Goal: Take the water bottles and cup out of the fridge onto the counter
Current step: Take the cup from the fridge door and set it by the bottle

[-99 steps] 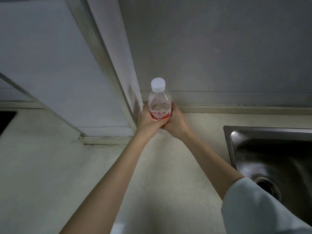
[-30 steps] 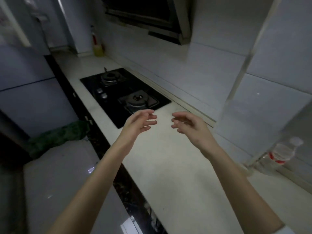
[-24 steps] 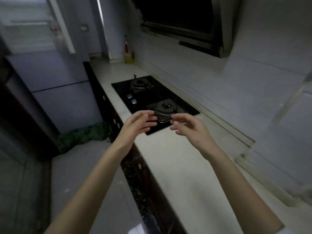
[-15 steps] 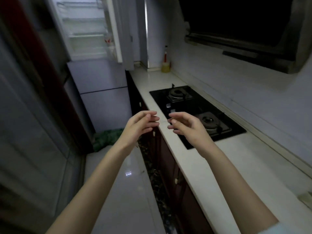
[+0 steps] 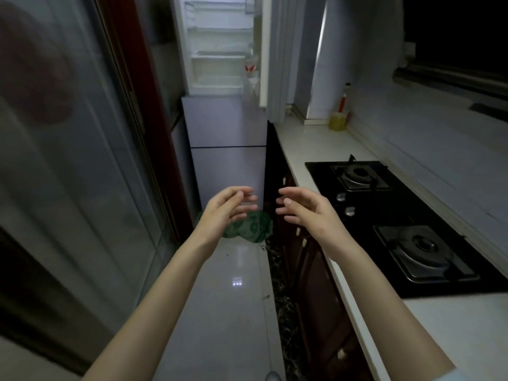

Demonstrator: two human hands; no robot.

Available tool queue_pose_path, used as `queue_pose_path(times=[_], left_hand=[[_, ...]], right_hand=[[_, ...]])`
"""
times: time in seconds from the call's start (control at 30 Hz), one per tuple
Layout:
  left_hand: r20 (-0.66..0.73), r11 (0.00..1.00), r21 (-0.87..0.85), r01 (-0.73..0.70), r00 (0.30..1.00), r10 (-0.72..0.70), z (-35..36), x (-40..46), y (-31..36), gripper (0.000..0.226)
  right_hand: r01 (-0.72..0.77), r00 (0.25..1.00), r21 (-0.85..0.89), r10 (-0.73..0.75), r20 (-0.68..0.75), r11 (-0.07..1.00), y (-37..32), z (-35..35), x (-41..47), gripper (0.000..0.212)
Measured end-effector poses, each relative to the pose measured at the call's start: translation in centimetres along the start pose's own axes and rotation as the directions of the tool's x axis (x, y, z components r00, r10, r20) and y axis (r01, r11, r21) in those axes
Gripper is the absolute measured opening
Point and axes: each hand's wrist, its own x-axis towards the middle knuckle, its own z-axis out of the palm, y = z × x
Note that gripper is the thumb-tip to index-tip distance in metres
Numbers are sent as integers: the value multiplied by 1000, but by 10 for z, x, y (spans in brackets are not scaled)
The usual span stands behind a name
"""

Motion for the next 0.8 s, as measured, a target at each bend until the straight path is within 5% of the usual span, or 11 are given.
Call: queue_pose_path(times=[0.8], left_hand=[[-150,999,6,-40,988,41,-89,321,-17,21]], right_hand=[[41,983,0,-40,178,999,44,15,356,17]])
